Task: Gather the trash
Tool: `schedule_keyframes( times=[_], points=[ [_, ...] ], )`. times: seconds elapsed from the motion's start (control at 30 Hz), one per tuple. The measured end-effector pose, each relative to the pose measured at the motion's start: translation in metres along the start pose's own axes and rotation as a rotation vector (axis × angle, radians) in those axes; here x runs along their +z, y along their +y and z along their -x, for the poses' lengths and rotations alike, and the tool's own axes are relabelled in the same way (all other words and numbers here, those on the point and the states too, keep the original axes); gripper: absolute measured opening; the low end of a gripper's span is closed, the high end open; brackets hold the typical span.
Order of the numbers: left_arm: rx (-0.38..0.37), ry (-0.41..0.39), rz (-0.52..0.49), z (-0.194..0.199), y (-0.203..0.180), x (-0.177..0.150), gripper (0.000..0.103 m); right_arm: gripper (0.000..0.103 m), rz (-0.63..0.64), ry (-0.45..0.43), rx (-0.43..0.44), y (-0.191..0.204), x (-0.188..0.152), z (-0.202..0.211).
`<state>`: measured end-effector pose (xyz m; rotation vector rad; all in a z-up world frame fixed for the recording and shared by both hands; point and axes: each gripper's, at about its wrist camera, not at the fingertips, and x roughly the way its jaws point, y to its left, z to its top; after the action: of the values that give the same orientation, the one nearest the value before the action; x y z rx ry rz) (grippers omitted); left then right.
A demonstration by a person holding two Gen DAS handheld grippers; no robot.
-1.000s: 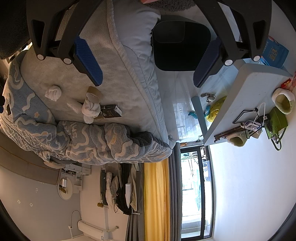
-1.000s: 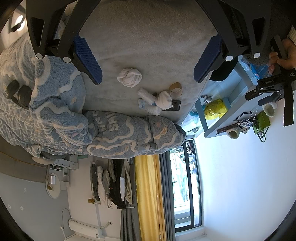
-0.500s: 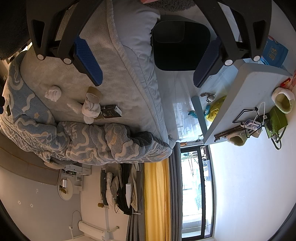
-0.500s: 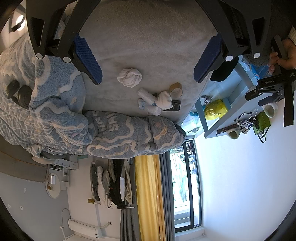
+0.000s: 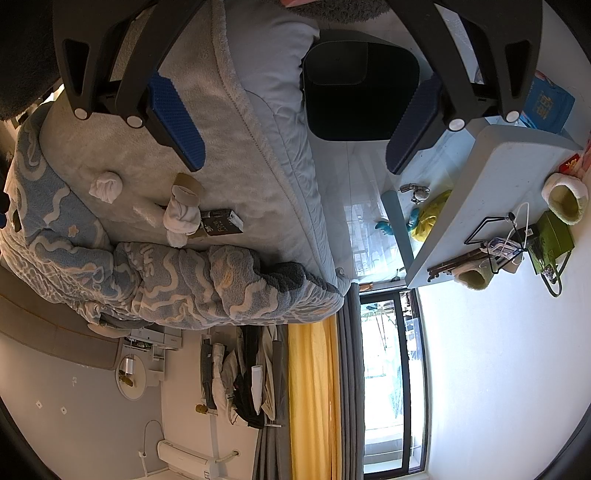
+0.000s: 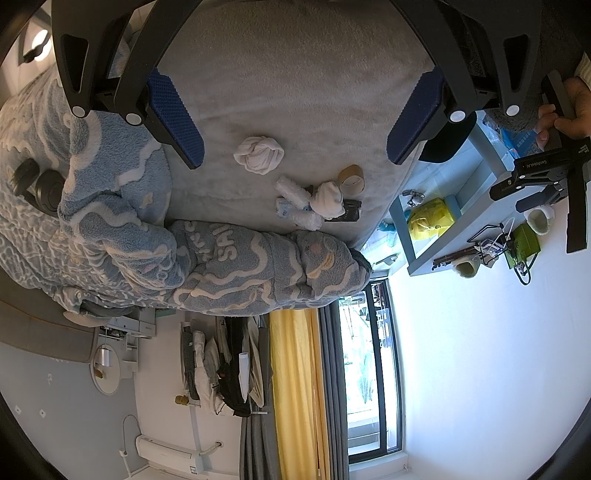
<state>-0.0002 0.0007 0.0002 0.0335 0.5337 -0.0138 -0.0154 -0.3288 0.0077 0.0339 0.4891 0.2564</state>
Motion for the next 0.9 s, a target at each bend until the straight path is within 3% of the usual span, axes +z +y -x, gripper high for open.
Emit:
schedule_keyframes(
  times=[0.73, 0.9],
  points=[
    [0.003, 0.003, 0.000, 0.000, 0.000, 0.000, 0.100, 0.100, -0.005, 0.006, 0.002, -0.002, 0.002, 0.000],
    [-0.020, 0.015, 0.041, -0.005, 0.018, 0.003, 0.100, 0.100, -0.006, 0.025, 0.008, -0.007, 0.003, -0.001]
  ],
)
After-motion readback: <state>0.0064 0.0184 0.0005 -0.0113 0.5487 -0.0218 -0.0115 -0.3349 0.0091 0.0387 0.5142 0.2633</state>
